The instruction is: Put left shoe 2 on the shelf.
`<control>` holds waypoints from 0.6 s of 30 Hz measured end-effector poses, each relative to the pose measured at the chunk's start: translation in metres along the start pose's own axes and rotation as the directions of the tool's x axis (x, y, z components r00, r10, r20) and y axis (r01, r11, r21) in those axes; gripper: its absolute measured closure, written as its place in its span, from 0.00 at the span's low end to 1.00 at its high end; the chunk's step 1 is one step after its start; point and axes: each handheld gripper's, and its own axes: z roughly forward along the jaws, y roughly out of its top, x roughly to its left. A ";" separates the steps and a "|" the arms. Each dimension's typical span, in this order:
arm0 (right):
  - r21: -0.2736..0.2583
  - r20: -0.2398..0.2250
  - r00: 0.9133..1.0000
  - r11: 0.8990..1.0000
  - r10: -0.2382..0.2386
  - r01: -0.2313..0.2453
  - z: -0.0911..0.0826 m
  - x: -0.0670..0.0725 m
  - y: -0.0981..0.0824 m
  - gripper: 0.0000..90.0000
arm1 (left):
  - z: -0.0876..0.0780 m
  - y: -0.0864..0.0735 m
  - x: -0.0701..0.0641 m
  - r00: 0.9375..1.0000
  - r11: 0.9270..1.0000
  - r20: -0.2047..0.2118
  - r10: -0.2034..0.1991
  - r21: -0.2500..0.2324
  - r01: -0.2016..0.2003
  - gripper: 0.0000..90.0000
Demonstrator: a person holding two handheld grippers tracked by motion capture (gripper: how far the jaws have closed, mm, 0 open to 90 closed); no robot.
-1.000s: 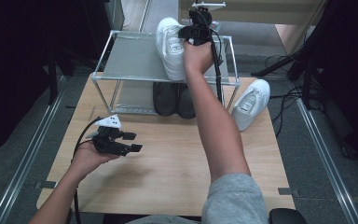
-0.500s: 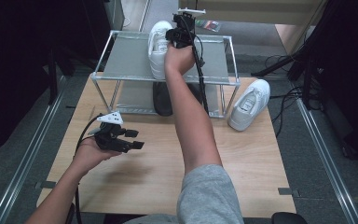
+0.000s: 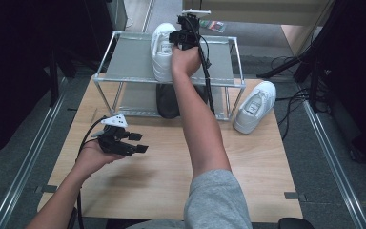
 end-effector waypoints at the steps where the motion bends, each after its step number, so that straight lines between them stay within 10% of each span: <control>1: 0.004 -0.007 1.000 1.000 -0.008 0.008 0.000 0.000 0.001 0.78 | 0.000 0.000 0.001 1.000 1.000 0.003 -0.003 0.002 0.003 0.44; 18: 0.030 -0.150 0.965 0.975 -0.213 0.220 -0.048 -0.010 0.004 0.76 | 0.002 -0.001 0.000 1.000 1.000 -0.017 0.002 0.024 -0.002 0.44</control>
